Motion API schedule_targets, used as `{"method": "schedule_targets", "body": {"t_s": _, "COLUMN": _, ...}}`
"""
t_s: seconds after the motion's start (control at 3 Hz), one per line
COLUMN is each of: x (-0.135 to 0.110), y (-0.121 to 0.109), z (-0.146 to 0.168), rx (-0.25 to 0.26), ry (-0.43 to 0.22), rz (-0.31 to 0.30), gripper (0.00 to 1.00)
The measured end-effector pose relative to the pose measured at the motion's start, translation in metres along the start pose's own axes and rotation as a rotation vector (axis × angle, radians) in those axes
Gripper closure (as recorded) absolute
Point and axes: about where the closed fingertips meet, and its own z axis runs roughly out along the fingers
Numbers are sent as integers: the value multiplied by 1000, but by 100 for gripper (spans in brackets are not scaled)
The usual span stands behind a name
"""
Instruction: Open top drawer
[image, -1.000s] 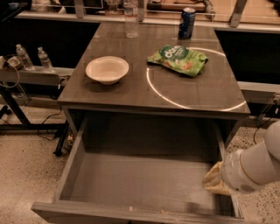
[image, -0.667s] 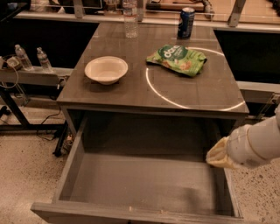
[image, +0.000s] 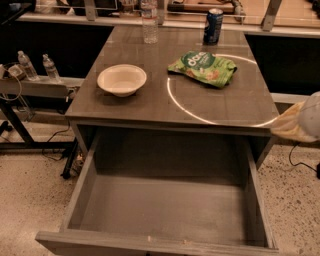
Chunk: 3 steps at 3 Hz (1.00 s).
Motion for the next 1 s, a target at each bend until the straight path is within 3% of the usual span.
{"method": "schedule_targets", "body": {"t_s": 0.33, "x": 8, "y": -51, "z": -40, "rx": 119, "ry": 42, "rz": -29, "gripper": 100}}
{"method": "schedule_targets", "body": {"t_s": 0.67, "x": 16, "y": -88, "z": -77, "rx": 202, "ry": 28, "rz": -15, "gripper": 100}}
{"method": "schedule_targets", "body": {"t_s": 1.0, "x": 12, "y": -96, "z": -87, "rx": 222, "ry": 21, "rz": -16, "gripper": 79}}
